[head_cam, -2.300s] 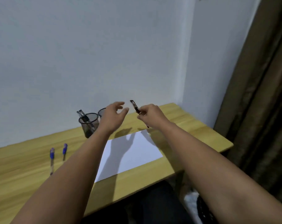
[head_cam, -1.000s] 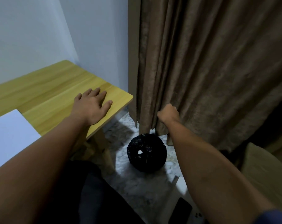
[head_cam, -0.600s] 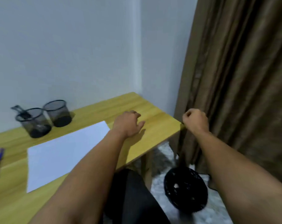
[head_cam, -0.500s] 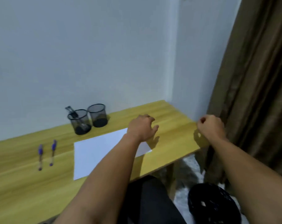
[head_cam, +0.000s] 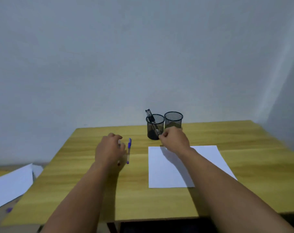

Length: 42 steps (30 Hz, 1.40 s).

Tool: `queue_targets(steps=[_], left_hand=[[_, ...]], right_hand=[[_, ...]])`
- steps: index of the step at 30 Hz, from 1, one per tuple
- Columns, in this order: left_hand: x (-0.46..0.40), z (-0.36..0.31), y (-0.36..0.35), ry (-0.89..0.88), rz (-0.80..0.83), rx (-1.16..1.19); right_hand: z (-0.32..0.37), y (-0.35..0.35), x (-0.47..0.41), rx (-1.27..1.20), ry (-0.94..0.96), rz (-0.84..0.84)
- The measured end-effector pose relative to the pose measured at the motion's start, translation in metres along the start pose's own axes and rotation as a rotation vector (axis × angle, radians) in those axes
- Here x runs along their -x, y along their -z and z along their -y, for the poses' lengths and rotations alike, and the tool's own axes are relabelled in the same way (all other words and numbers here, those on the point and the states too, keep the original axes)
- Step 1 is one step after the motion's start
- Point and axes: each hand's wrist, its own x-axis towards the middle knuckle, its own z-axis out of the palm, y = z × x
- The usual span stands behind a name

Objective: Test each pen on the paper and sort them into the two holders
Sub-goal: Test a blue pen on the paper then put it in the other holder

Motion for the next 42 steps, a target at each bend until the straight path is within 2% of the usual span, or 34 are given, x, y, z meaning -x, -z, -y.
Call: queue_targets(steps=[4, 8, 18, 25, 31, 40, 42], left_hand=[[-0.006, 0.035, -0.014, 0.112, 0.003, 0.031], [-0.017, 0.040, -0.025, 0.105, 0.033, 0.038], [-0.021, 0.041, -0.030, 0.114, -0.017, 0.032], [-0.016, 0.040, -0.017, 0.115, -0.038, 0.069], [-0.003, 0.028, 0.000, 0.072, -0.003, 0.005], [0.008, 0.030, 0.018, 0.046, 0.016, 0.047], [0.006, 0.025, 0.020, -0.015, -0.005, 0.074]], right_hand=[[0.040, -0.055, -0.021, 0.072, 0.034, 0.197], [0.063, -0.088, -0.029, 0.157, 0.046, 0.290], [0.084, -0.099, -0.020, 0.262, 0.036, 0.306], [0.088, -0.083, -0.010, 0.219, 0.030, 0.261], [0.080, -0.077, 0.012, 0.302, 0.030, 0.348], [0.077, -0.060, 0.019, 0.181, 0.037, 0.231], [0.073, -0.044, 0.010, 0.024, 0.035, 0.263]])
